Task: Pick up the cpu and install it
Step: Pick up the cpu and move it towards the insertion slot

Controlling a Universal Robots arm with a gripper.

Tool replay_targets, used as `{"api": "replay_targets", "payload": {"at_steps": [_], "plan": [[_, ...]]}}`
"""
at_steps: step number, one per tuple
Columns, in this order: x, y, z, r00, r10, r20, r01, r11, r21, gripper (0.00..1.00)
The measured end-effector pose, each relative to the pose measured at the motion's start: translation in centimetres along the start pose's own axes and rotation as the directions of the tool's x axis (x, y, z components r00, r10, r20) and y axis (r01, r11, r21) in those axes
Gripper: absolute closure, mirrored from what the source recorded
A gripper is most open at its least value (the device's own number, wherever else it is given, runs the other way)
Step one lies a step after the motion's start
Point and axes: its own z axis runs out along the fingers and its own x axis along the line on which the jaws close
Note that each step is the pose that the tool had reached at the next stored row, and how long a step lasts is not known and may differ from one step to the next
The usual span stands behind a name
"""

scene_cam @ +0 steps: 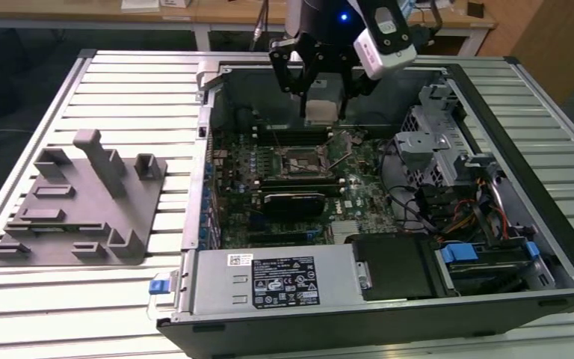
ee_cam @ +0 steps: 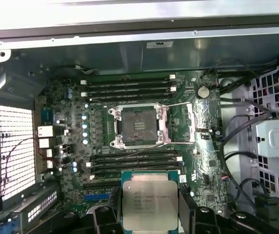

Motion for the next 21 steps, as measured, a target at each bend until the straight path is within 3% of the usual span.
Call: {"api": "replay_targets", "payload": {"at_steps": [8, 21], "plan": [[0.0, 0.42, 1.47, 1.0, 0.0, -0.0048, 0.0, 1.0, 0.0003, 0.45], [0.05, 0.73, 3.85, 0.9998, 0.001, -0.0205, -0.001, 1.0, 0.0016, 0.45]]}}
